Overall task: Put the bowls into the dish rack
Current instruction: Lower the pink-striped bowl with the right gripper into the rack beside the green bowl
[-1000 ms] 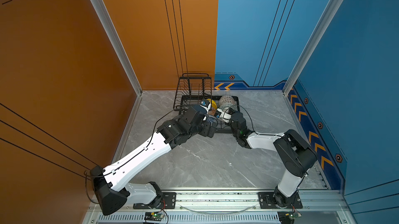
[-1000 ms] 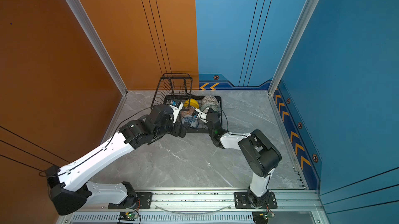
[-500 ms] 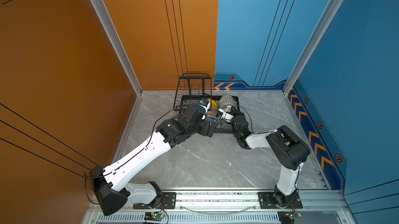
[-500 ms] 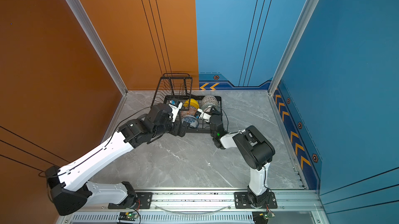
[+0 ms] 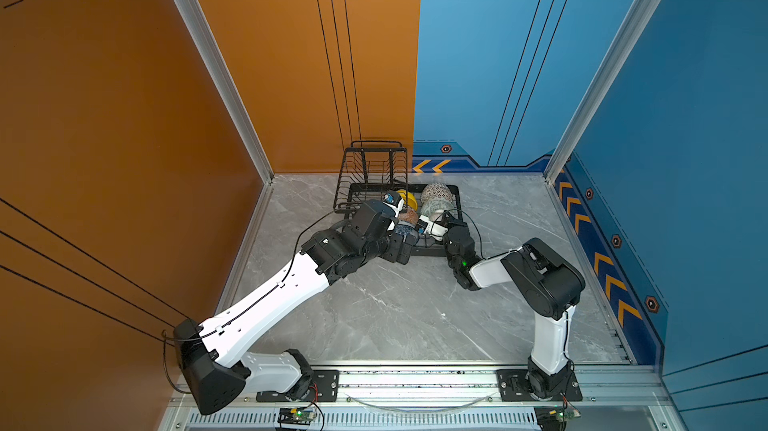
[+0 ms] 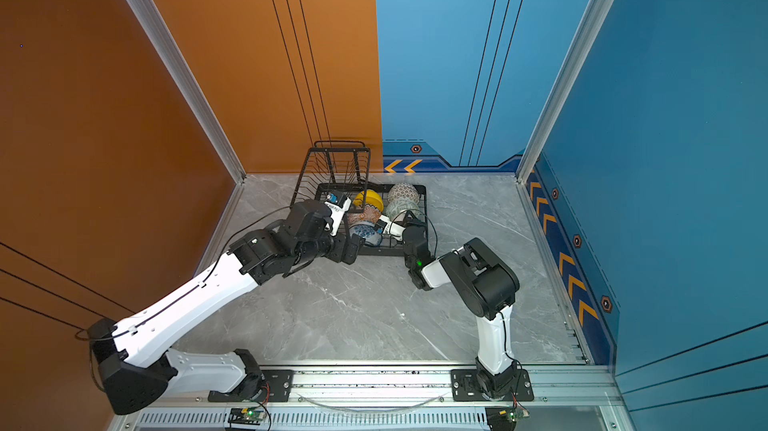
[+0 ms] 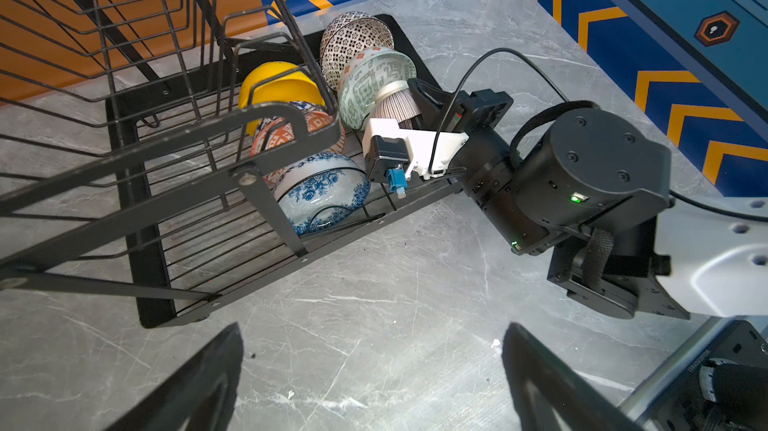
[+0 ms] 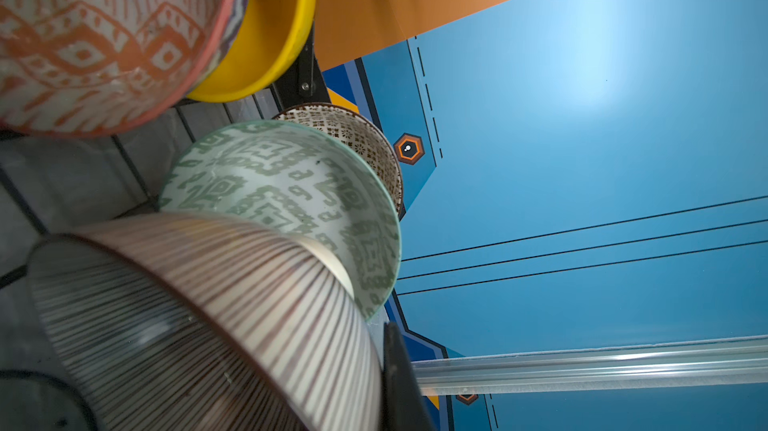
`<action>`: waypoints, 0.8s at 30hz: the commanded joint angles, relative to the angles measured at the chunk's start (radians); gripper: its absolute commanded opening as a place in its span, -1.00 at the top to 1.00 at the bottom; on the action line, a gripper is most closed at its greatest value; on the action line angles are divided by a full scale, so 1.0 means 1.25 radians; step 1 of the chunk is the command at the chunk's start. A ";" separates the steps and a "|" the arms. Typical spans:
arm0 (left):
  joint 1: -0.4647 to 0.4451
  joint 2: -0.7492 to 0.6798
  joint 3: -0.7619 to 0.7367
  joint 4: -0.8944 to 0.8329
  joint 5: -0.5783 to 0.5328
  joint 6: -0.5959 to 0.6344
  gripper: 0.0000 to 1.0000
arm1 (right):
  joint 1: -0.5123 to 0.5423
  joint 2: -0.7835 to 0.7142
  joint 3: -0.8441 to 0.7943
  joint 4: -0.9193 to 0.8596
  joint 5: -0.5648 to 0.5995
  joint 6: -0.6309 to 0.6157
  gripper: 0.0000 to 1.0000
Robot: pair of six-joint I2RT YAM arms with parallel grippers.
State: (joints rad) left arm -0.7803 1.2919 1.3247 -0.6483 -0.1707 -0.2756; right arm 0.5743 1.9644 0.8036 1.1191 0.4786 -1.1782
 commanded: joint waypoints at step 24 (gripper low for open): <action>0.022 -0.020 -0.020 -0.011 0.024 0.012 -0.96 | -0.014 -0.098 0.038 -0.350 -0.120 0.203 0.64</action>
State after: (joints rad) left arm -0.7639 1.2846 1.3090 -0.6483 -0.1627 -0.2760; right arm 0.5488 1.8606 0.8421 0.7605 0.3630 -0.9657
